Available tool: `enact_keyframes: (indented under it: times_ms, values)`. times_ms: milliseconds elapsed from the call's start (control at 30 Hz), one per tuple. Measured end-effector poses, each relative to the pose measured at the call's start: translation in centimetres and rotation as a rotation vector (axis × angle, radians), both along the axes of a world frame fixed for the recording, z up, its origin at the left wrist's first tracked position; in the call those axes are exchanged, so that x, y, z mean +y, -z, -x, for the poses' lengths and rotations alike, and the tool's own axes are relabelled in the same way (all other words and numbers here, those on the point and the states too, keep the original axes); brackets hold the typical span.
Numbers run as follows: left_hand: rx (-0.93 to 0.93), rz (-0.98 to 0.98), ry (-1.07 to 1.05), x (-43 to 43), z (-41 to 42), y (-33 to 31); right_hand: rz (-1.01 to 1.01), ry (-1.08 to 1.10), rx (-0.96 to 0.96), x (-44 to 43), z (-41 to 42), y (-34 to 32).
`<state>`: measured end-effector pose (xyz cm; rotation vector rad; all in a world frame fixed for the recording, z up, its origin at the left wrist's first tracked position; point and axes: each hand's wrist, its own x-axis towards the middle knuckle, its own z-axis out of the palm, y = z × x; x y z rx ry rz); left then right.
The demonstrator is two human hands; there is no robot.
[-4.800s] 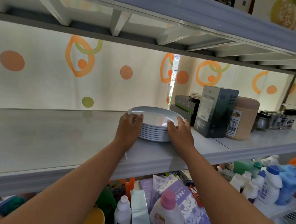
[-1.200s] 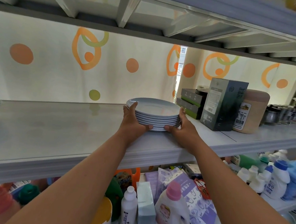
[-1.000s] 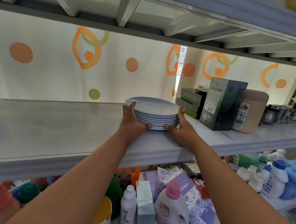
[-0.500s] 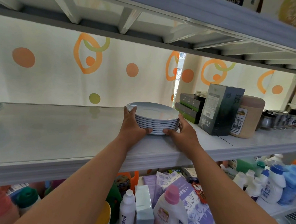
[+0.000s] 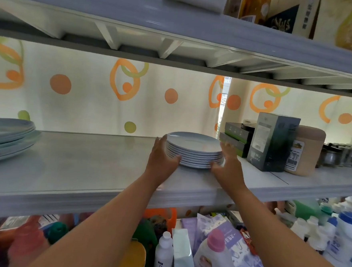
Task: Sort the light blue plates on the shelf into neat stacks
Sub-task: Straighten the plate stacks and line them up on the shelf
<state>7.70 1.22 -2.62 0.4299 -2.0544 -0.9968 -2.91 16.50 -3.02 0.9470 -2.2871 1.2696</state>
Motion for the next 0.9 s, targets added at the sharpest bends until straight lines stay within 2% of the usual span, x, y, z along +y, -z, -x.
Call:
enact_keyframes:
  times_ms: [133,267,367,667,800,900]
  values:
    - [0.084,0.041,-0.143,-2.2,-4.0,-0.7,0.250,0.015,0.313,-3.1,-5.1,0.0]
    - [0.182,0.118,-0.291,-5.6,-9.6,-1.2,0.312,-0.152,0.399,-8.1,-10.5,-0.7]
    - [0.223,0.193,-0.388,-8.6,-14.5,-1.3,0.308,-0.289,0.339,-12.1,-14.2,-0.7]
    - [0.170,0.394,-0.695,-17.0,-28.5,-1.3,0.250,-0.632,0.156,-23.1,-23.4,-0.5]
    - [0.157,0.365,-0.730,-20.7,-32.8,-0.9,0.194,-0.728,0.035,-27.3,-25.8,-0.5]
    - [0.158,0.215,-0.724,-22.9,-34.4,-0.7,0.168,-0.770,-0.107,-30.3,-26.7,-1.1]
